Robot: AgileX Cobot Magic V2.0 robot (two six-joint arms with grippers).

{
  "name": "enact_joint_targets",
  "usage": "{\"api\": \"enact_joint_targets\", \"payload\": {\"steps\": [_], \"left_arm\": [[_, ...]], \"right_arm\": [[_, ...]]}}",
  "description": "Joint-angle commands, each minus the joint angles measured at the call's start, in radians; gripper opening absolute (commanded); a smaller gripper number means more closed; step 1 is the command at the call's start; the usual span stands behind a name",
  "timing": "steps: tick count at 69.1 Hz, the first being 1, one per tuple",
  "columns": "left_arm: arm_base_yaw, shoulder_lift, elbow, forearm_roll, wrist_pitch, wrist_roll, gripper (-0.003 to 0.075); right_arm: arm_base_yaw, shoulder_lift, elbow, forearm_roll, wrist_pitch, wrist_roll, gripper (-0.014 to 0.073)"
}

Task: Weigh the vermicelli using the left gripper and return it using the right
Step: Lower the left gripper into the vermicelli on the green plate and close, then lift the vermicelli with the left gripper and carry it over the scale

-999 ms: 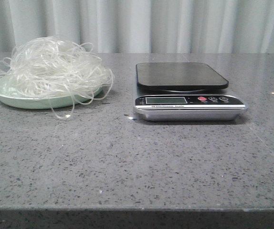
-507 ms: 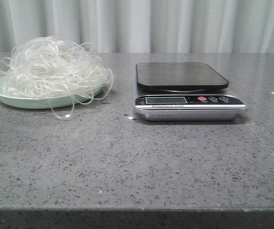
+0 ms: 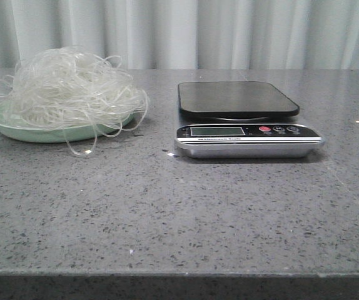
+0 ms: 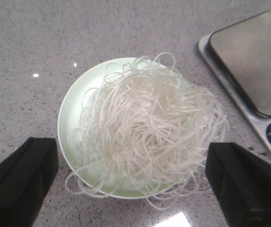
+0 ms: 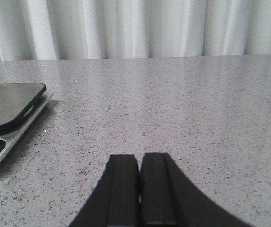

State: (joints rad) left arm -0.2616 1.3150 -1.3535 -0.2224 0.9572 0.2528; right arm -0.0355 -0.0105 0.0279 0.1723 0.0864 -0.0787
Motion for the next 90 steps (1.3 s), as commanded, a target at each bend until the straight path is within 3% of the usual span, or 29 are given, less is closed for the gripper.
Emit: {"api": "enact_joint_targets", "payload": {"steps": [1,29,54,66,82,90], "left_arm": [[-0.01,0.076,-0.082,-0.043,-0.017,0.03,0.0685],[-0.014,0.351,-0.155,-0.069,-0.008,0.058,0.0685],[-0.014,0.413,-0.155,-0.069,0.01,0.059,0.0663],[-0.014,0.413,-0.155,-0.069,0.013,0.059,0.0505],[-0.014,0.413,-0.164,-0.069,0.017,0.059,0.0141],[-0.014,0.413,-0.206,-0.063,0.049,0.059,0.0147]], "right_arm": [[-0.007,-0.017,-0.008,-0.002,-0.092,0.002,0.0151],[-0.007,-0.017,-0.008,-0.002,-0.092,0.002,0.0151],[-0.007,-0.017,-0.008,-0.002,-0.092,0.002,0.0151],[-0.007,-0.017,-0.008,-0.002,-0.092,0.002,0.0151],[-0.007,-0.017,-0.008,-0.002,-0.092,0.002,0.0151],[-0.007,-0.016,-0.008,-0.002,-0.086,0.002,0.0151]]}}
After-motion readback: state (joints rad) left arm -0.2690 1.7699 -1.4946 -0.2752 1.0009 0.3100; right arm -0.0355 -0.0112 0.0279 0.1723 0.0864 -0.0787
